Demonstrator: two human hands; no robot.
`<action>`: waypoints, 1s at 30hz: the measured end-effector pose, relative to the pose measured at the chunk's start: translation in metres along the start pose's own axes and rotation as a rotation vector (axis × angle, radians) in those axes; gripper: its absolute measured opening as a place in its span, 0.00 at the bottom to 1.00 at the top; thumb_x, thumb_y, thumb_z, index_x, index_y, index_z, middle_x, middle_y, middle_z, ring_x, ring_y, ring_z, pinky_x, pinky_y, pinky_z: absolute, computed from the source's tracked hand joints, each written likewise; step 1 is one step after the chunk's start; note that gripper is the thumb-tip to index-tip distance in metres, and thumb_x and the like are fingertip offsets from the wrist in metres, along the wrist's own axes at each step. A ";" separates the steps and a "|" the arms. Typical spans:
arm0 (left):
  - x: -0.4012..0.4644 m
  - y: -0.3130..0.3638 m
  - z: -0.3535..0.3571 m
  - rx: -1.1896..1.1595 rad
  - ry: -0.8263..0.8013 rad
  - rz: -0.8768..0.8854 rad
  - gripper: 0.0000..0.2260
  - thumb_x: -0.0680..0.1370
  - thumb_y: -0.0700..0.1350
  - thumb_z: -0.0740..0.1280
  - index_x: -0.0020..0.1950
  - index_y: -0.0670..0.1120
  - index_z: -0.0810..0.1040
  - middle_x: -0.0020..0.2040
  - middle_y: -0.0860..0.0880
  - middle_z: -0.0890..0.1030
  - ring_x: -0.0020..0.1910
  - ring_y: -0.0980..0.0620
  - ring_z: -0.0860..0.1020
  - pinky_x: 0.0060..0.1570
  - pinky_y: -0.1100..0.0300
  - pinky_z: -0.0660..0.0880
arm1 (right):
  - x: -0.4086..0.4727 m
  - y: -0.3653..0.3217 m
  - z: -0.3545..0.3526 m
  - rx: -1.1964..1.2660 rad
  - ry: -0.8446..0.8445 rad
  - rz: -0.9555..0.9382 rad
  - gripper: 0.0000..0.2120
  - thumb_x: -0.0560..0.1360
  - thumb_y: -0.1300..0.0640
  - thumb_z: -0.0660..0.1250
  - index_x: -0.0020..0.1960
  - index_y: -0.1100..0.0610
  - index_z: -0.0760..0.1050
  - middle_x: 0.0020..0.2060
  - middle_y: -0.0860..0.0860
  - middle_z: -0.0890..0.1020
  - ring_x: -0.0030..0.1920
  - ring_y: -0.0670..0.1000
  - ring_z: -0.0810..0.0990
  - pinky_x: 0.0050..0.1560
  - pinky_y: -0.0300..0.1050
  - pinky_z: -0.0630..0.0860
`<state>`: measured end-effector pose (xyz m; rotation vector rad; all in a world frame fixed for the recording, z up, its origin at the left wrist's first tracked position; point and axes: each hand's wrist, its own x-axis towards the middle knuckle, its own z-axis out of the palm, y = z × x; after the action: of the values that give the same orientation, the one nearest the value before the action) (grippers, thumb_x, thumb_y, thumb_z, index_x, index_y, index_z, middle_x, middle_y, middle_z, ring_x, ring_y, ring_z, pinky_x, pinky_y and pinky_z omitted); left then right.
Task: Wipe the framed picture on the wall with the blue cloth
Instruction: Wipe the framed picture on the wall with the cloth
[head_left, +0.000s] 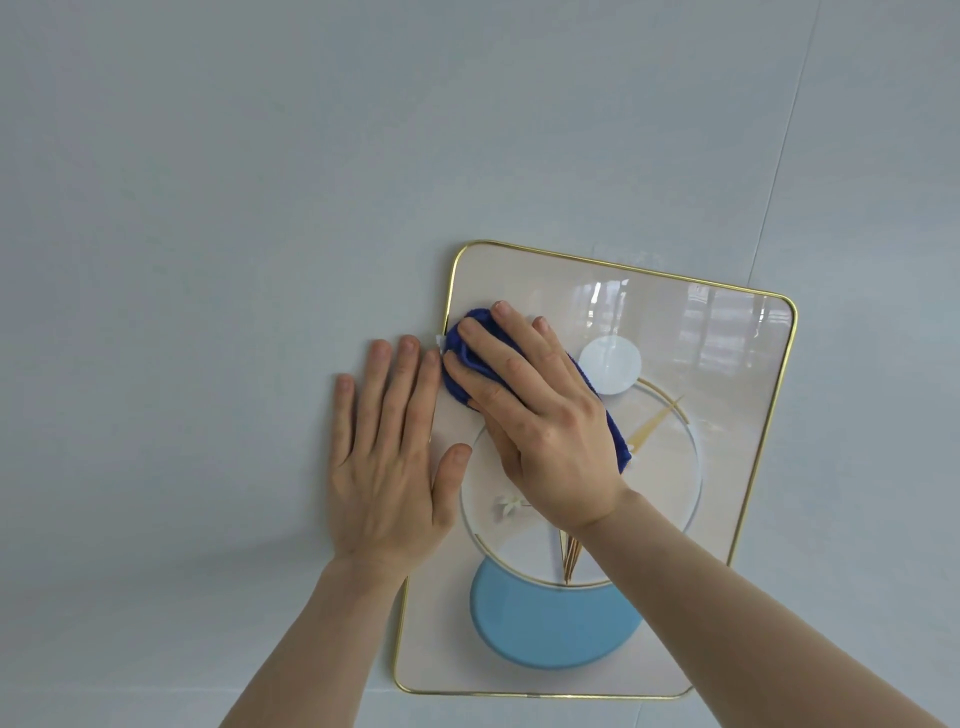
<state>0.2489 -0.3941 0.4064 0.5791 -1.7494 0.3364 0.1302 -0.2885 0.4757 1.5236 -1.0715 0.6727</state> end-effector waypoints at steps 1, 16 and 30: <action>0.000 0.000 0.000 0.000 0.000 0.000 0.31 0.84 0.59 0.42 0.83 0.44 0.53 0.84 0.46 0.56 0.84 0.46 0.52 0.82 0.41 0.51 | -0.005 -0.001 0.000 0.000 -0.009 -0.005 0.18 0.80 0.69 0.70 0.69 0.59 0.80 0.71 0.57 0.80 0.77 0.62 0.72 0.76 0.66 0.69; 0.001 0.002 0.000 0.005 0.005 -0.004 0.30 0.84 0.58 0.41 0.83 0.45 0.54 0.84 0.46 0.55 0.84 0.46 0.52 0.82 0.43 0.49 | -0.054 -0.011 -0.003 0.005 -0.102 -0.022 0.17 0.81 0.67 0.71 0.68 0.58 0.81 0.73 0.54 0.79 0.79 0.60 0.70 0.80 0.62 0.67; -0.001 0.002 0.003 0.022 0.055 -0.007 0.31 0.83 0.58 0.45 0.83 0.44 0.55 0.84 0.46 0.56 0.84 0.45 0.52 0.82 0.42 0.51 | -0.123 -0.021 -0.007 -0.003 -0.250 -0.088 0.22 0.82 0.72 0.62 0.73 0.57 0.77 0.74 0.53 0.77 0.79 0.60 0.69 0.82 0.59 0.63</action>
<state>0.2459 -0.3939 0.4044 0.5863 -1.6921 0.3641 0.0970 -0.2484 0.3618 1.6734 -1.1824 0.4275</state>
